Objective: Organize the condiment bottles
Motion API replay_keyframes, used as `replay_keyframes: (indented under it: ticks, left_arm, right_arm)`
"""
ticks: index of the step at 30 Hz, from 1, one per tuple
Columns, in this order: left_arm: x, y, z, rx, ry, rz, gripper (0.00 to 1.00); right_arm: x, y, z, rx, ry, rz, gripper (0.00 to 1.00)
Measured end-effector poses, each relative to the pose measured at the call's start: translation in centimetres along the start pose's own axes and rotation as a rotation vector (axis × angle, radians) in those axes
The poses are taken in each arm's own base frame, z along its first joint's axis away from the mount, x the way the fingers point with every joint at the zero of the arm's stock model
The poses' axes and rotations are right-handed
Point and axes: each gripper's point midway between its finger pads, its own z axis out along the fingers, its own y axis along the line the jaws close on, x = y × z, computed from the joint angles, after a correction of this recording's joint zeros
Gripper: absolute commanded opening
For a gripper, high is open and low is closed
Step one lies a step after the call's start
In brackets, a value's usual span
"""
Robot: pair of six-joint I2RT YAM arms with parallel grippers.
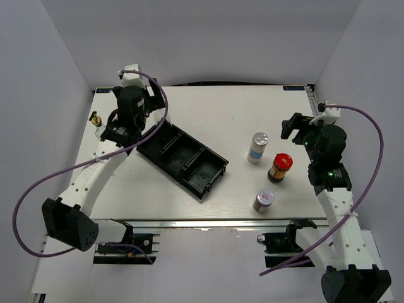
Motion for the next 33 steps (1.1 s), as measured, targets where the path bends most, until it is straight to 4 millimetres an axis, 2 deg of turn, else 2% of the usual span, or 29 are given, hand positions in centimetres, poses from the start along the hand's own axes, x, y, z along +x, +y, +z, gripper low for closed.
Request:
replay_keyframes:
  ticks: [6, 10, 14, 17, 20, 24, 27, 33]
  left_arm:
    - [-2.3, 1.3, -0.9, -0.081, -0.014, -0.017, 0.98]
    - [-2.9, 3.0, -1.5, -0.175, -0.02, -0.008, 0.98]
    - [-3.7, 5.5, -2.0, -0.279, -0.016, -0.004, 0.98]
    - [-4.0, 8.9, -1.8, -0.366, -0.015, -0.027, 0.98]
    - [-3.5, 12.7, -1.9, -0.468, -0.007, -0.054, 0.98]
    - [-1.7, 15.7, -2.6, -0.539, 0.029, -0.06, 0.98]
    - [-0.9, 16.9, -2.8, -0.567, 0.048, -0.061, 0.98]
    - [0.5, 18.1, -2.8, -0.6, 0.076, -0.05, 0.98]
  right_arm:
    - [0.5, 0.1, 0.2, -0.006, 0.019, 0.001, 0.9]
    - [1.6, 0.1, 0.6, -0.014, 0.061, 0.003, 0.89]
    - [2.5, 0.3, 0.9, -0.028, 0.097, 0.004, 0.89]
    - [2.7, 0.4, 0.8, -0.033, 0.106, 0.005, 0.89]
    - [2.8, 0.5, 0.8, -0.036, 0.111, 0.005, 0.89]
    - [3.1, 0.4, 1.0, -0.035, 0.12, 0.006, 0.89]
    - [3.4, 0.4, 1.2, -0.035, 0.133, 0.006, 0.89]
    - [4.1, 0.3, 1.6, -0.031, 0.158, 0.007, 0.89]
